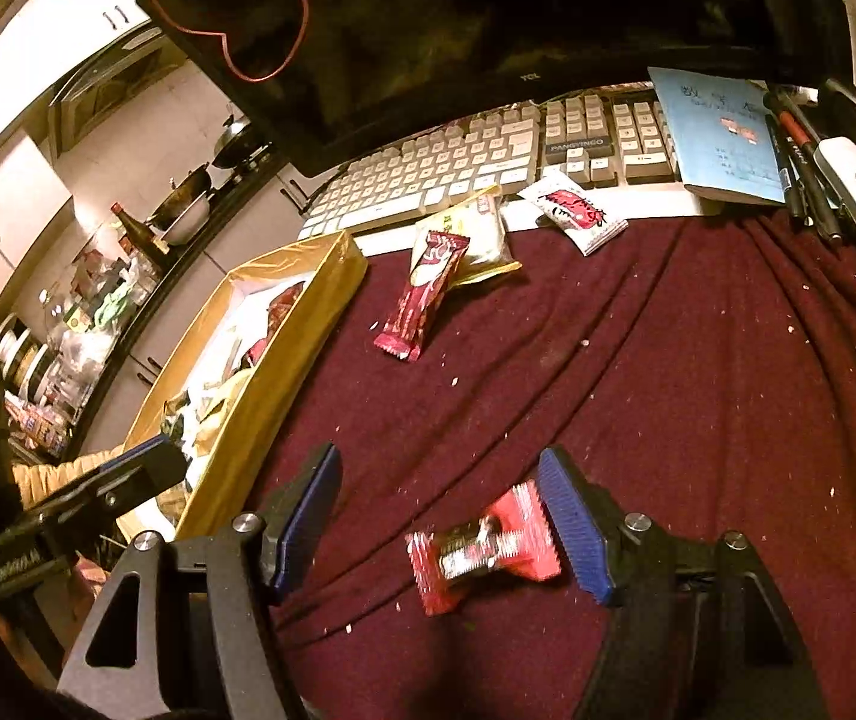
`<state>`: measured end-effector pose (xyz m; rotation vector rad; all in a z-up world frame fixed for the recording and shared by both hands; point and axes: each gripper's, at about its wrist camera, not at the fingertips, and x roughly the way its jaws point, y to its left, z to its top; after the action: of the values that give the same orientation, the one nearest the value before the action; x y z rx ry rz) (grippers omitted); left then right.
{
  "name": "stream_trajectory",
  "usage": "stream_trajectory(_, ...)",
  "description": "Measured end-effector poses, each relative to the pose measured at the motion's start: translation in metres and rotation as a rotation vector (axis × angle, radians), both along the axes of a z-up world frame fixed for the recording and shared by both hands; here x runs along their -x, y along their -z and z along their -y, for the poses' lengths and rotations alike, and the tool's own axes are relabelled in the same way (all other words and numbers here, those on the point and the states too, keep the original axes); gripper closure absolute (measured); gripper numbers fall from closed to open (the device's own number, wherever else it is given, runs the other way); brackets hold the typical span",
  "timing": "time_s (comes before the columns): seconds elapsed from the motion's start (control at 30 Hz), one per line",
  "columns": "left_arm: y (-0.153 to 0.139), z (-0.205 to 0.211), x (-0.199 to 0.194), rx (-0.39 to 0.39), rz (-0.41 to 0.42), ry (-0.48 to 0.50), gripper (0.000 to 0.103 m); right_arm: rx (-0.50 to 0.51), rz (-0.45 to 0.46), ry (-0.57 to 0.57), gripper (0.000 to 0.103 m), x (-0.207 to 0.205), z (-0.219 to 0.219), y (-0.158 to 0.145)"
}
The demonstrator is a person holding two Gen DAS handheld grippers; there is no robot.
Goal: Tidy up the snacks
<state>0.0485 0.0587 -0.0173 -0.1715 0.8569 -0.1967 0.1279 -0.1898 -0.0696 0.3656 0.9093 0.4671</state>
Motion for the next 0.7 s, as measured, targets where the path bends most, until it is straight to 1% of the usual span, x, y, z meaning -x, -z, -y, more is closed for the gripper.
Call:
stream_trajectory(0.2,0.008,0.0,-0.004,0.003,-0.026,0.008,0.032,0.007,0.015,0.024,0.033,-0.003,0.001,-0.005)
stream_trajectory(0.3,0.007,0.001,-0.005,-0.004,-0.017,0.016,0.032,-0.004,0.012,0.022,0.032,-0.004,0.001,-0.003)
stream_trajectory(0.4,0.008,0.002,-0.008,-0.006,-0.021,0.015,0.032,0.01,0.002,0.018,0.032,-0.008,-0.001,-0.001)
stream_trajectory(0.5,0.009,0.005,-0.009,-0.004,-0.019,0.024,0.032,0.01,0.024,0.014,0.032,-0.008,-0.001,-0.005)
stream_trajectory(0.6,0.01,0.007,-0.011,-0.012,-0.031,0.024,0.032,0.039,0.025,0.006,0.033,-0.011,-0.003,-0.006)
stream_trajectory(0.7,0.007,0.007,-0.01,-0.01,-0.008,0.027,0.032,0.054,0.033,0.011,0.034,-0.014,-0.002,-0.011)
